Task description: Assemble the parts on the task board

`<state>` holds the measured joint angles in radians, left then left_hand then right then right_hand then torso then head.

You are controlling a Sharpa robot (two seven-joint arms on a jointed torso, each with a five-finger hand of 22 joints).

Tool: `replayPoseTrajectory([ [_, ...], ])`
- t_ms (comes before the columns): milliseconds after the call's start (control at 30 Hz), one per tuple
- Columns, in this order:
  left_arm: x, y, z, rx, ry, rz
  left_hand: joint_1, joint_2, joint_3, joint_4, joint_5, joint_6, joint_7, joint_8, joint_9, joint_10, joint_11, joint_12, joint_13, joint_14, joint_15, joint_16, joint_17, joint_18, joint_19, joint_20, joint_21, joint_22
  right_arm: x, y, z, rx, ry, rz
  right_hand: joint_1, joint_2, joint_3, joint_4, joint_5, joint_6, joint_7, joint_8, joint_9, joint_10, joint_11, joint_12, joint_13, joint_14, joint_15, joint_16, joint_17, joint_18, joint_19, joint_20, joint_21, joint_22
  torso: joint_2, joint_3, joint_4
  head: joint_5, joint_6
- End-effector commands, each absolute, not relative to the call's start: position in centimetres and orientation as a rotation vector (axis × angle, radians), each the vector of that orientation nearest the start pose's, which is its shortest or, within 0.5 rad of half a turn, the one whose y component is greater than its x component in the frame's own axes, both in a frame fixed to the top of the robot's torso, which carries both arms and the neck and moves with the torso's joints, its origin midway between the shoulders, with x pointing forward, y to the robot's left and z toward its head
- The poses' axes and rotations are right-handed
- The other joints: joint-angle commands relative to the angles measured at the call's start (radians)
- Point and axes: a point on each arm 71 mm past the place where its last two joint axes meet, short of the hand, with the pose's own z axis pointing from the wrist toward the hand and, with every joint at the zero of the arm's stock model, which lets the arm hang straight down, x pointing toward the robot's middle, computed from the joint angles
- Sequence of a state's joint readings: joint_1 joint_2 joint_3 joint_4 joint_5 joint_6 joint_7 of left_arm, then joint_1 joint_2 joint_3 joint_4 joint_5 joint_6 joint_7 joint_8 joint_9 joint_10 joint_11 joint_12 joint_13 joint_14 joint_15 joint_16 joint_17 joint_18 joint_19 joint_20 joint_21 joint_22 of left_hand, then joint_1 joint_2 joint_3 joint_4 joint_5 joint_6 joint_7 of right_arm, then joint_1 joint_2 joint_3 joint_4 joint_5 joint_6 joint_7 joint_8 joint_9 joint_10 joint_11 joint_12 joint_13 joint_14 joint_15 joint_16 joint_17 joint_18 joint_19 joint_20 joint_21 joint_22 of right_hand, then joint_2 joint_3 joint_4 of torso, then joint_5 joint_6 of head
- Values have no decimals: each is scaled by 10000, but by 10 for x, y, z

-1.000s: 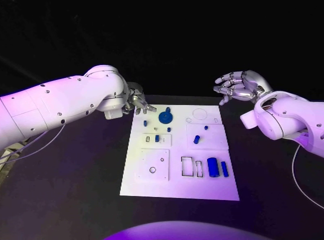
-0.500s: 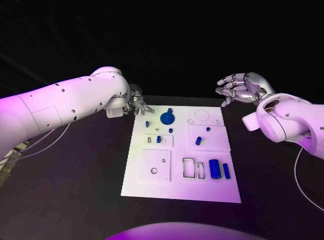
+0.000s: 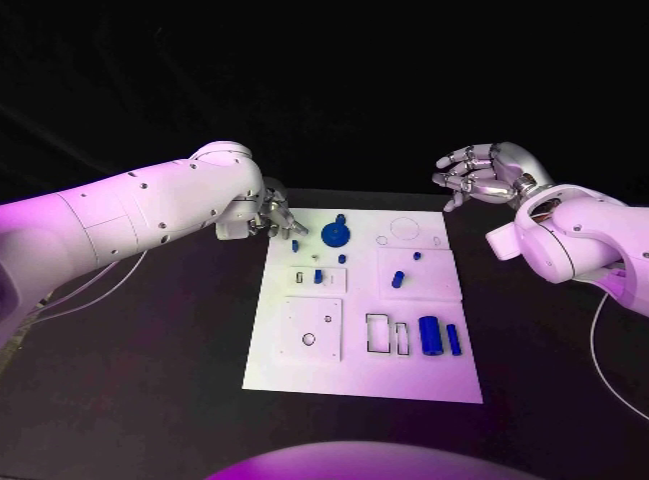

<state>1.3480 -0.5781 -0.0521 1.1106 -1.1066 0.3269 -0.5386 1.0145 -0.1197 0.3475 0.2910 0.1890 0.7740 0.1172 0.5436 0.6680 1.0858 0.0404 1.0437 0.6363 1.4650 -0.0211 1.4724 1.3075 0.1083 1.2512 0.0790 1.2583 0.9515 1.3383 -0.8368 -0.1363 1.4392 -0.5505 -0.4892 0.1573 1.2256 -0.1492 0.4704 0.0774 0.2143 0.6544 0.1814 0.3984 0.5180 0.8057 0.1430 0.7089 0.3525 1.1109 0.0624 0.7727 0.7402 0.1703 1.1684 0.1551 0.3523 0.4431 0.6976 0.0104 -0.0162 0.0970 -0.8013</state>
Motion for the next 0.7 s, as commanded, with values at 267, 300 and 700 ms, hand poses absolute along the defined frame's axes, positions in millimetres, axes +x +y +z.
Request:
replayPoseTrajectory([
  [267,561,199,-184,-969,23848,-2295,251,89,-124,-4,81,373,-97,254,-9,226,-87,157,167,551,-113,79,828,76,145,-27,114,163,518,-235,-149,6107,14975,10444,-89,12,-52,-10,-27,-67,411,50,15,-67,3,58,-10,-56,-6,-48,-13,113,77,15,-63,-11,-11,6,13,7,-12],
  [300,561,199,-184,-960,23873,-2288,269,95,-124,-5,83,382,-102,262,-10,229,-91,157,167,553,-117,82,832,75,147,-30,117,168,518,-235,-149,6107,14974,10443,-89,12,-52,-10,-27,-67,411,50,15,-67,3,58,-10,-56,-6,-48,-13,113,77,15,-63,-11,-13,8,14,7,-11],
  [700,560,198,-186,-894,24074,-2282,604,217,-39,-21,95,485,-154,372,-9,309,-142,204,226,573,-162,109,877,56,200,-64,175,273,517,-234,-149,6099,14961,10455,-89,12,-52,-10,-27,-67,411,50,15,-67,3,58,-10,-56,-6,-48,-13,113,77,15,-63,-11,0,4,3,33,-18],
])
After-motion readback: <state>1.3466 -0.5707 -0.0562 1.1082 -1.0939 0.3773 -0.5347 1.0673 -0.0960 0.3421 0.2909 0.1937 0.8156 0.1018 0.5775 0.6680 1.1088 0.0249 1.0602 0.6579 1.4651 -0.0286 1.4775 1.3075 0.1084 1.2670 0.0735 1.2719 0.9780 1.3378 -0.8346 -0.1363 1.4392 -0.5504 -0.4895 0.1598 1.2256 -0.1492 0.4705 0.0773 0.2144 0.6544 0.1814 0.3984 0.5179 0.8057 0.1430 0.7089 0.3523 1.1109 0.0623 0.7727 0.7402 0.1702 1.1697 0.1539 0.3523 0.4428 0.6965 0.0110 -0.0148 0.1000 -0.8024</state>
